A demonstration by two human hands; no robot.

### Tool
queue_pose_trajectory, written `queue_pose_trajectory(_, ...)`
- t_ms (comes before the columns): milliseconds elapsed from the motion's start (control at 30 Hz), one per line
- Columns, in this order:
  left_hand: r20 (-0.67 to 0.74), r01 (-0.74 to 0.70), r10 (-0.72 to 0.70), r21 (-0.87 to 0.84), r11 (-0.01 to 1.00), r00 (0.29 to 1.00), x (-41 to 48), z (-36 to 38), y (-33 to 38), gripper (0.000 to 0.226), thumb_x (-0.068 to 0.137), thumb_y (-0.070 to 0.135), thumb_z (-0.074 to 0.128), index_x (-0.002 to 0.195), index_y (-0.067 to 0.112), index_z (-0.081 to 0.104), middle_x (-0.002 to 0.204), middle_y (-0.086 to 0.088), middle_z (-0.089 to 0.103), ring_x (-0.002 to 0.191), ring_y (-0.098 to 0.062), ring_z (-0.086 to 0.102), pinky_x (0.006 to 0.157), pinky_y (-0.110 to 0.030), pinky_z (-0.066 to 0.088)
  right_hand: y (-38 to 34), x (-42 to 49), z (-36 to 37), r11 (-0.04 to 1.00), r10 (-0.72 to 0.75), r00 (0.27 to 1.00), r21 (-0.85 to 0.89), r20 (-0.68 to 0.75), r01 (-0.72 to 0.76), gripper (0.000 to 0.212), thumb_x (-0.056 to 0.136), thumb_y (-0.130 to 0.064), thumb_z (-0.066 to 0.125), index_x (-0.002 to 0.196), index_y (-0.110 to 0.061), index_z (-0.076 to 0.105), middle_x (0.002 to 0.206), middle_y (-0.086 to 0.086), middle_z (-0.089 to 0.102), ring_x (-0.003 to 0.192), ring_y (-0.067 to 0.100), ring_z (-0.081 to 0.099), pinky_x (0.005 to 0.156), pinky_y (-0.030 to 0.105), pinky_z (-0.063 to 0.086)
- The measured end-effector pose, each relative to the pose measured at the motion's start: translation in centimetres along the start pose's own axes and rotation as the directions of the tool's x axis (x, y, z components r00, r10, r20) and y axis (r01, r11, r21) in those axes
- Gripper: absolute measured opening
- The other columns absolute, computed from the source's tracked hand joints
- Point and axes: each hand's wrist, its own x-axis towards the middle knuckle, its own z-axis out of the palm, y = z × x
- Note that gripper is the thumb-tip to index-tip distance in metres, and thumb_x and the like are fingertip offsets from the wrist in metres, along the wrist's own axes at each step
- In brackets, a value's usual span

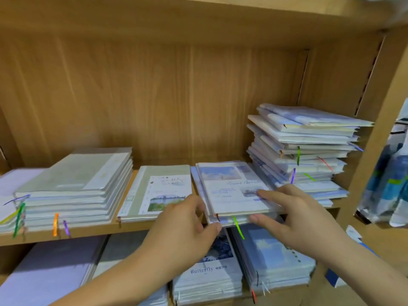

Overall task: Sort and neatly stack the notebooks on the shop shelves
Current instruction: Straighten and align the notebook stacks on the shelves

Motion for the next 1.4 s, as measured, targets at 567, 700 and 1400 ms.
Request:
queue_pose_trajectory(567,0.263,0.362,-0.252,-0.754,0.549,0.931,-0.6,-2.0,1.9,0.037,0.107,0.029,0.051,0.111,-0.007,0.060,0.083,-0.032,0.072,0.066,-0.034,0.072,0.054,-0.033,0.057,-1.3,-1.4,-2.9,0.598,0.354,0.917,0.708,0.185,-0.374,0.064,0.047,-0.036,0.097,0.107,-0.022,0.079,0.116,0.003,0.071,0.078,0.029,0.074,0.058,0.031,0.061)
queue_pose_trajectory(700,0.274,0.388,-0.276,-0.695,0.605,0.921,-0.8,-1.2,0.9,0.042,0.104,0.041,0.056,0.119,0.002,0.060,0.078,-0.023,0.074,0.063,-0.029,0.073,0.058,-0.033,0.061,-2.3,-2.0,-2.3,0.606,0.383,0.889,0.657,0.253,-0.448,0.081,0.050,-0.040,0.095,0.125,-0.023,0.069,0.121,0.005,0.060,0.080,0.035,0.073,0.066,0.038,0.064)
queue_pose_trajectory(1400,0.113,0.224,-0.205,-0.703,0.675,0.972,-1.8,-3.7,2.0,0.042,0.099,0.039,0.065,0.094,-0.002,0.072,0.069,-0.012,0.069,0.057,-0.018,0.057,0.053,-0.025,0.046,-6.9,-2.6,-5.9,0.343,0.472,0.864,0.866,0.176,-0.364,0.028,0.092,-0.029,0.076,0.097,-0.004,0.064,0.081,0.017,0.066,0.065,0.025,0.061,0.051,0.032,0.051)
